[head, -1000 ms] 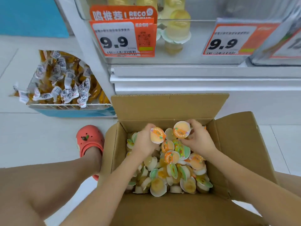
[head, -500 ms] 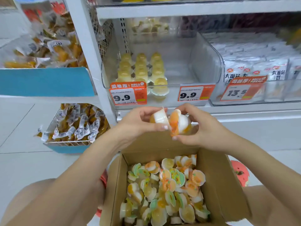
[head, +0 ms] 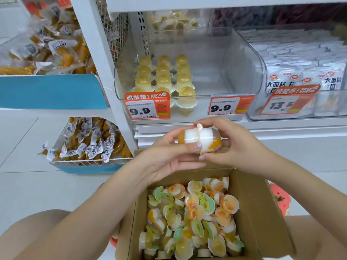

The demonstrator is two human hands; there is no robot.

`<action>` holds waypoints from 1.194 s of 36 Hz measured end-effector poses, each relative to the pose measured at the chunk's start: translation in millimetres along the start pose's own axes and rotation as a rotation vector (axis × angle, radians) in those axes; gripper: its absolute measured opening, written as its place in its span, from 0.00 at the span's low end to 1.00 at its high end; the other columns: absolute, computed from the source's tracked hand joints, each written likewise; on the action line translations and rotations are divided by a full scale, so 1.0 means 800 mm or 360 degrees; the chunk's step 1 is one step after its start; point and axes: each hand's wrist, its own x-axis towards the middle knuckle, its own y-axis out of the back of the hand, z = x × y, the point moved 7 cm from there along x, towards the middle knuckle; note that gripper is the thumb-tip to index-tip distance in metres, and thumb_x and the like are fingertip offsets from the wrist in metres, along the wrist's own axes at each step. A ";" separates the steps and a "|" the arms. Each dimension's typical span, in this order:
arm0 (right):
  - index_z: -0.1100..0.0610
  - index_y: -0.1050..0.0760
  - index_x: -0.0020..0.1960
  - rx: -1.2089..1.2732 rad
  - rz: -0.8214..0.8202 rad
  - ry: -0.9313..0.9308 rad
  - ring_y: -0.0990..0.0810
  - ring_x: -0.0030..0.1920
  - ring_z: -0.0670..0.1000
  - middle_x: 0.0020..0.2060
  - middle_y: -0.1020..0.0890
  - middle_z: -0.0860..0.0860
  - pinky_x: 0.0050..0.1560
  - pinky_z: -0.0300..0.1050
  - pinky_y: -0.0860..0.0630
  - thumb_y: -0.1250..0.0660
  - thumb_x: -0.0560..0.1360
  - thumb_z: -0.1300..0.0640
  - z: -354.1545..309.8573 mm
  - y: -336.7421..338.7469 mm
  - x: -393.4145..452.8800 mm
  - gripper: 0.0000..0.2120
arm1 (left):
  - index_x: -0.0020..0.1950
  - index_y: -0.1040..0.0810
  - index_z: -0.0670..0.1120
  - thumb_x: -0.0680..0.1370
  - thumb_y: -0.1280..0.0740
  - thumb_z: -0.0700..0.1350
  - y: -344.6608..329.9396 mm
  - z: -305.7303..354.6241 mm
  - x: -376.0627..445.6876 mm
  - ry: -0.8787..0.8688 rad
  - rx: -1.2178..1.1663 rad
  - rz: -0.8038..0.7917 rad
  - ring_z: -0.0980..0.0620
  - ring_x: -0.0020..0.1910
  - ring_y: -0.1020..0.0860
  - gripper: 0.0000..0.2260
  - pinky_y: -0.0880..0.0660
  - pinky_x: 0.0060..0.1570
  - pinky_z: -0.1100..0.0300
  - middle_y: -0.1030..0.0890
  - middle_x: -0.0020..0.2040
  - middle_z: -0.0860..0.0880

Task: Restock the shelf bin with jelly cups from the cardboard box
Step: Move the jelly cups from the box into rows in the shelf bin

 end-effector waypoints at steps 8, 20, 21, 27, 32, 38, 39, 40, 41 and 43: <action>0.47 0.29 0.64 0.0140 -0.0024 -0.0008 0.24 0.54 0.52 0.55 0.27 0.52 0.47 0.49 0.20 0.22 0.65 0.62 -0.001 -0.005 -0.005 0.32 | 0.59 0.23 0.42 0.63 0.30 0.33 0.002 -0.003 0.003 -0.0002 -0.0124 0.0066 0.47 0.43 0.16 0.24 0.19 0.38 0.58 0.16 0.46 0.42; 0.49 0.25 0.60 0.0240 0.0066 -0.0157 0.19 0.50 0.53 0.53 0.20 0.50 0.50 0.52 0.20 0.21 0.64 0.60 -0.004 -0.002 0.002 0.27 | 0.56 0.22 0.40 0.65 0.30 0.40 -0.001 0.001 0.000 0.0064 -0.0165 0.0023 0.45 0.44 0.17 0.19 0.19 0.45 0.56 0.18 0.52 0.39; 0.49 0.25 0.59 0.0243 0.0085 -0.0162 0.19 0.49 0.53 0.52 0.19 0.50 0.50 0.49 0.20 0.21 0.63 0.60 -0.004 0.000 0.002 0.27 | 0.55 0.22 0.41 0.65 0.31 0.41 -0.001 0.002 0.000 0.0071 -0.0145 0.0034 0.45 0.44 0.16 0.18 0.19 0.46 0.56 0.17 0.51 0.39; 0.51 0.23 0.58 0.0287 0.0214 -0.0164 0.19 0.44 0.48 0.47 0.18 0.50 0.46 0.42 0.22 0.20 0.62 0.59 -0.015 0.020 0.009 0.26 | 0.61 0.23 0.48 0.69 0.33 0.54 0.002 0.026 -0.001 0.0081 0.0459 -0.0022 0.48 0.51 0.17 0.22 0.19 0.43 0.51 0.17 0.55 0.49; 0.47 0.23 0.55 0.0429 0.0580 -0.0190 0.21 0.37 0.40 0.39 0.17 0.44 0.39 0.30 0.26 0.23 0.65 0.58 -0.016 0.070 0.019 0.20 | 0.54 0.20 0.50 0.75 0.34 0.59 0.039 0.081 -0.001 -0.0233 0.1160 0.0535 0.56 0.48 0.18 0.15 0.19 0.48 0.53 0.18 0.53 0.54; 0.49 0.23 0.56 0.0150 0.0713 -0.0255 0.21 0.36 0.40 0.41 0.19 0.46 0.39 0.37 0.20 0.23 0.68 0.56 -0.017 0.113 0.097 0.19 | 0.50 0.19 0.49 0.72 0.29 0.53 0.068 0.121 0.007 -0.0596 0.1751 0.0817 0.63 0.42 0.23 0.11 0.27 0.44 0.68 0.19 0.42 0.58; 0.50 0.23 0.56 0.0071 0.0712 -0.0274 0.20 0.35 0.41 0.43 0.18 0.48 0.38 0.38 0.20 0.23 0.67 0.55 -0.014 0.118 0.116 0.19 | 0.51 0.19 0.49 0.73 0.29 0.53 0.074 0.120 0.009 -0.0560 0.1815 0.0831 0.62 0.42 0.23 0.11 0.25 0.46 0.65 0.20 0.42 0.57; 0.52 0.22 0.55 -0.0054 0.0725 -0.0307 0.20 0.34 0.42 0.43 0.18 0.51 0.35 0.37 0.21 0.22 0.65 0.53 -0.010 0.123 0.135 0.20 | 0.52 0.20 0.49 0.73 0.29 0.53 0.078 0.118 0.010 -0.0522 0.1878 0.0849 0.60 0.43 0.22 0.11 0.24 0.48 0.61 0.20 0.42 0.57; 0.54 0.22 0.52 -0.0220 0.0742 -0.0334 0.21 0.31 0.42 0.40 0.18 0.51 0.31 0.34 0.23 0.23 0.64 0.50 -0.008 0.128 0.153 0.19 | 0.53 0.21 0.50 0.73 0.29 0.52 0.080 0.116 0.011 -0.0498 0.1957 0.0872 0.58 0.44 0.22 0.11 0.23 0.50 0.57 0.21 0.43 0.58; 0.55 0.23 0.43 -0.0423 0.0743 -0.0461 0.25 0.23 0.39 0.31 0.22 0.49 0.23 0.29 0.30 0.24 0.64 0.49 0.010 0.141 0.192 0.14 | 0.55 0.22 0.52 0.73 0.31 0.53 0.077 0.115 0.009 -0.0505 0.2167 0.0909 0.56 0.48 0.22 0.12 0.23 0.50 0.55 0.21 0.45 0.58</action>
